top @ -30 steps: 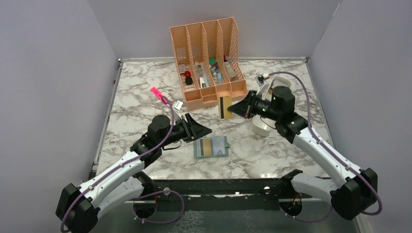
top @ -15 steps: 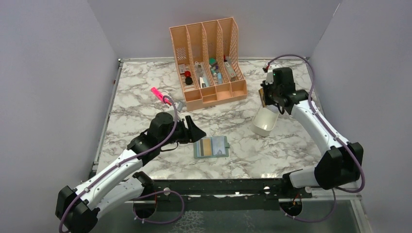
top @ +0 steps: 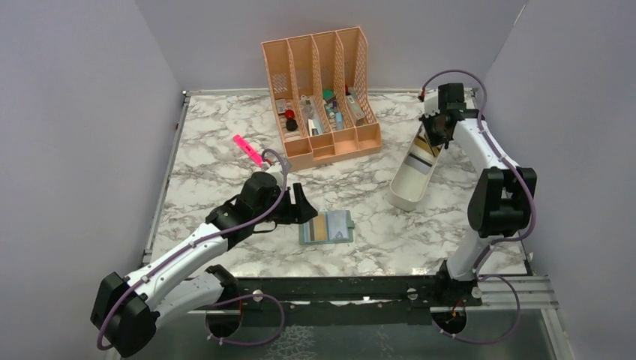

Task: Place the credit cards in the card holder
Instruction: Place the credit card in the storage box.

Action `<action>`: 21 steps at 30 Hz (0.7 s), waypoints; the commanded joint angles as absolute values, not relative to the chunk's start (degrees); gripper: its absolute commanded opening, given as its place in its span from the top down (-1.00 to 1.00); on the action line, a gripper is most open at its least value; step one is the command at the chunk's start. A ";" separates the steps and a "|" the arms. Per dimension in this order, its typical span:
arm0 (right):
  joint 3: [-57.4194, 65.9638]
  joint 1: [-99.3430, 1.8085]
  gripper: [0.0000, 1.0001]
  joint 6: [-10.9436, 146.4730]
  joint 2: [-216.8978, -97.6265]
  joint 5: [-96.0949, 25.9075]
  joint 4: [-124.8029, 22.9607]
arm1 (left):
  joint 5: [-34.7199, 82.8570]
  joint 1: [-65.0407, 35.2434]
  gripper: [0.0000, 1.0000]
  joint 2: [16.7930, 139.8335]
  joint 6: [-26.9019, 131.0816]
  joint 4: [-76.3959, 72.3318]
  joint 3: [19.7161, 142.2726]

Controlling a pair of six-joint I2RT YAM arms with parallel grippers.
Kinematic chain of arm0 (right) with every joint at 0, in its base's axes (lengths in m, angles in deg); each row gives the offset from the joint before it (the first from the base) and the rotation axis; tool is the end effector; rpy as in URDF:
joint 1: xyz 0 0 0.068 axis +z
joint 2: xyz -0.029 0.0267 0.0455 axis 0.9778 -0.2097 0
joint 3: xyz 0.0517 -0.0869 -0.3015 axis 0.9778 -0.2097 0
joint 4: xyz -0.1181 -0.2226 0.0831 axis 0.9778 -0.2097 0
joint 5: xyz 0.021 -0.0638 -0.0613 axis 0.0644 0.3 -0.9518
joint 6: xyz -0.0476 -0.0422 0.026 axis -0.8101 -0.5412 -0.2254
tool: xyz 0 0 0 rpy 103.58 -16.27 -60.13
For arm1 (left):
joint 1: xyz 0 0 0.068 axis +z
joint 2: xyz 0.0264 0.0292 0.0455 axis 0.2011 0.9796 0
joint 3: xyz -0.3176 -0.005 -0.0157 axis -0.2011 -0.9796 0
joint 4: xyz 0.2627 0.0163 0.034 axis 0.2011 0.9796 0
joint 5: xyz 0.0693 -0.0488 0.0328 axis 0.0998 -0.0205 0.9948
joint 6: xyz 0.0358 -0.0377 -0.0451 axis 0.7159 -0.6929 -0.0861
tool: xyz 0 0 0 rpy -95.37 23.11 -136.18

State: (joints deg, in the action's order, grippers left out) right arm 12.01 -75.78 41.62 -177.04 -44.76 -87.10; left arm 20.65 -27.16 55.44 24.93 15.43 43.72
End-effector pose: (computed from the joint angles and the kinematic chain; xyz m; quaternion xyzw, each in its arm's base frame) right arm 0.4096 0.0132 0.2957 -0.1717 0.9360 -0.0625 0.3009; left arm 0.1447 -0.1305 0.2717 0.0488 0.8742 -0.3669 0.3143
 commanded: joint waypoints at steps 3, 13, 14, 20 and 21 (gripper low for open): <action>16.58 -76.93 0.90 34.08 -183.00 -45.61 -88.13 | 20.91 -27.43 -0.42 58.01 27.59 14.46 45.44; 16.87 -77.28 0.69 22.26 -187.95 -46.77 -80.59 | 20.10 -27.36 -0.44 60.96 28.25 13.49 46.79; 17.37 -77.32 0.68 21.50 -188.73 -47.18 -79.86 | 20.16 -27.34 -0.44 60.93 28.25 13.41 46.79; 22.56 -77.84 0.16 22.06 -192.46 -46.80 -81.97 | 20.25 -27.37 -0.44 61.63 27.91 12.85 46.78; 22.14 -77.88 0.05 21.86 -192.16 -45.98 -81.70 | 19.99 -27.37 -0.44 61.70 27.90 12.85 46.79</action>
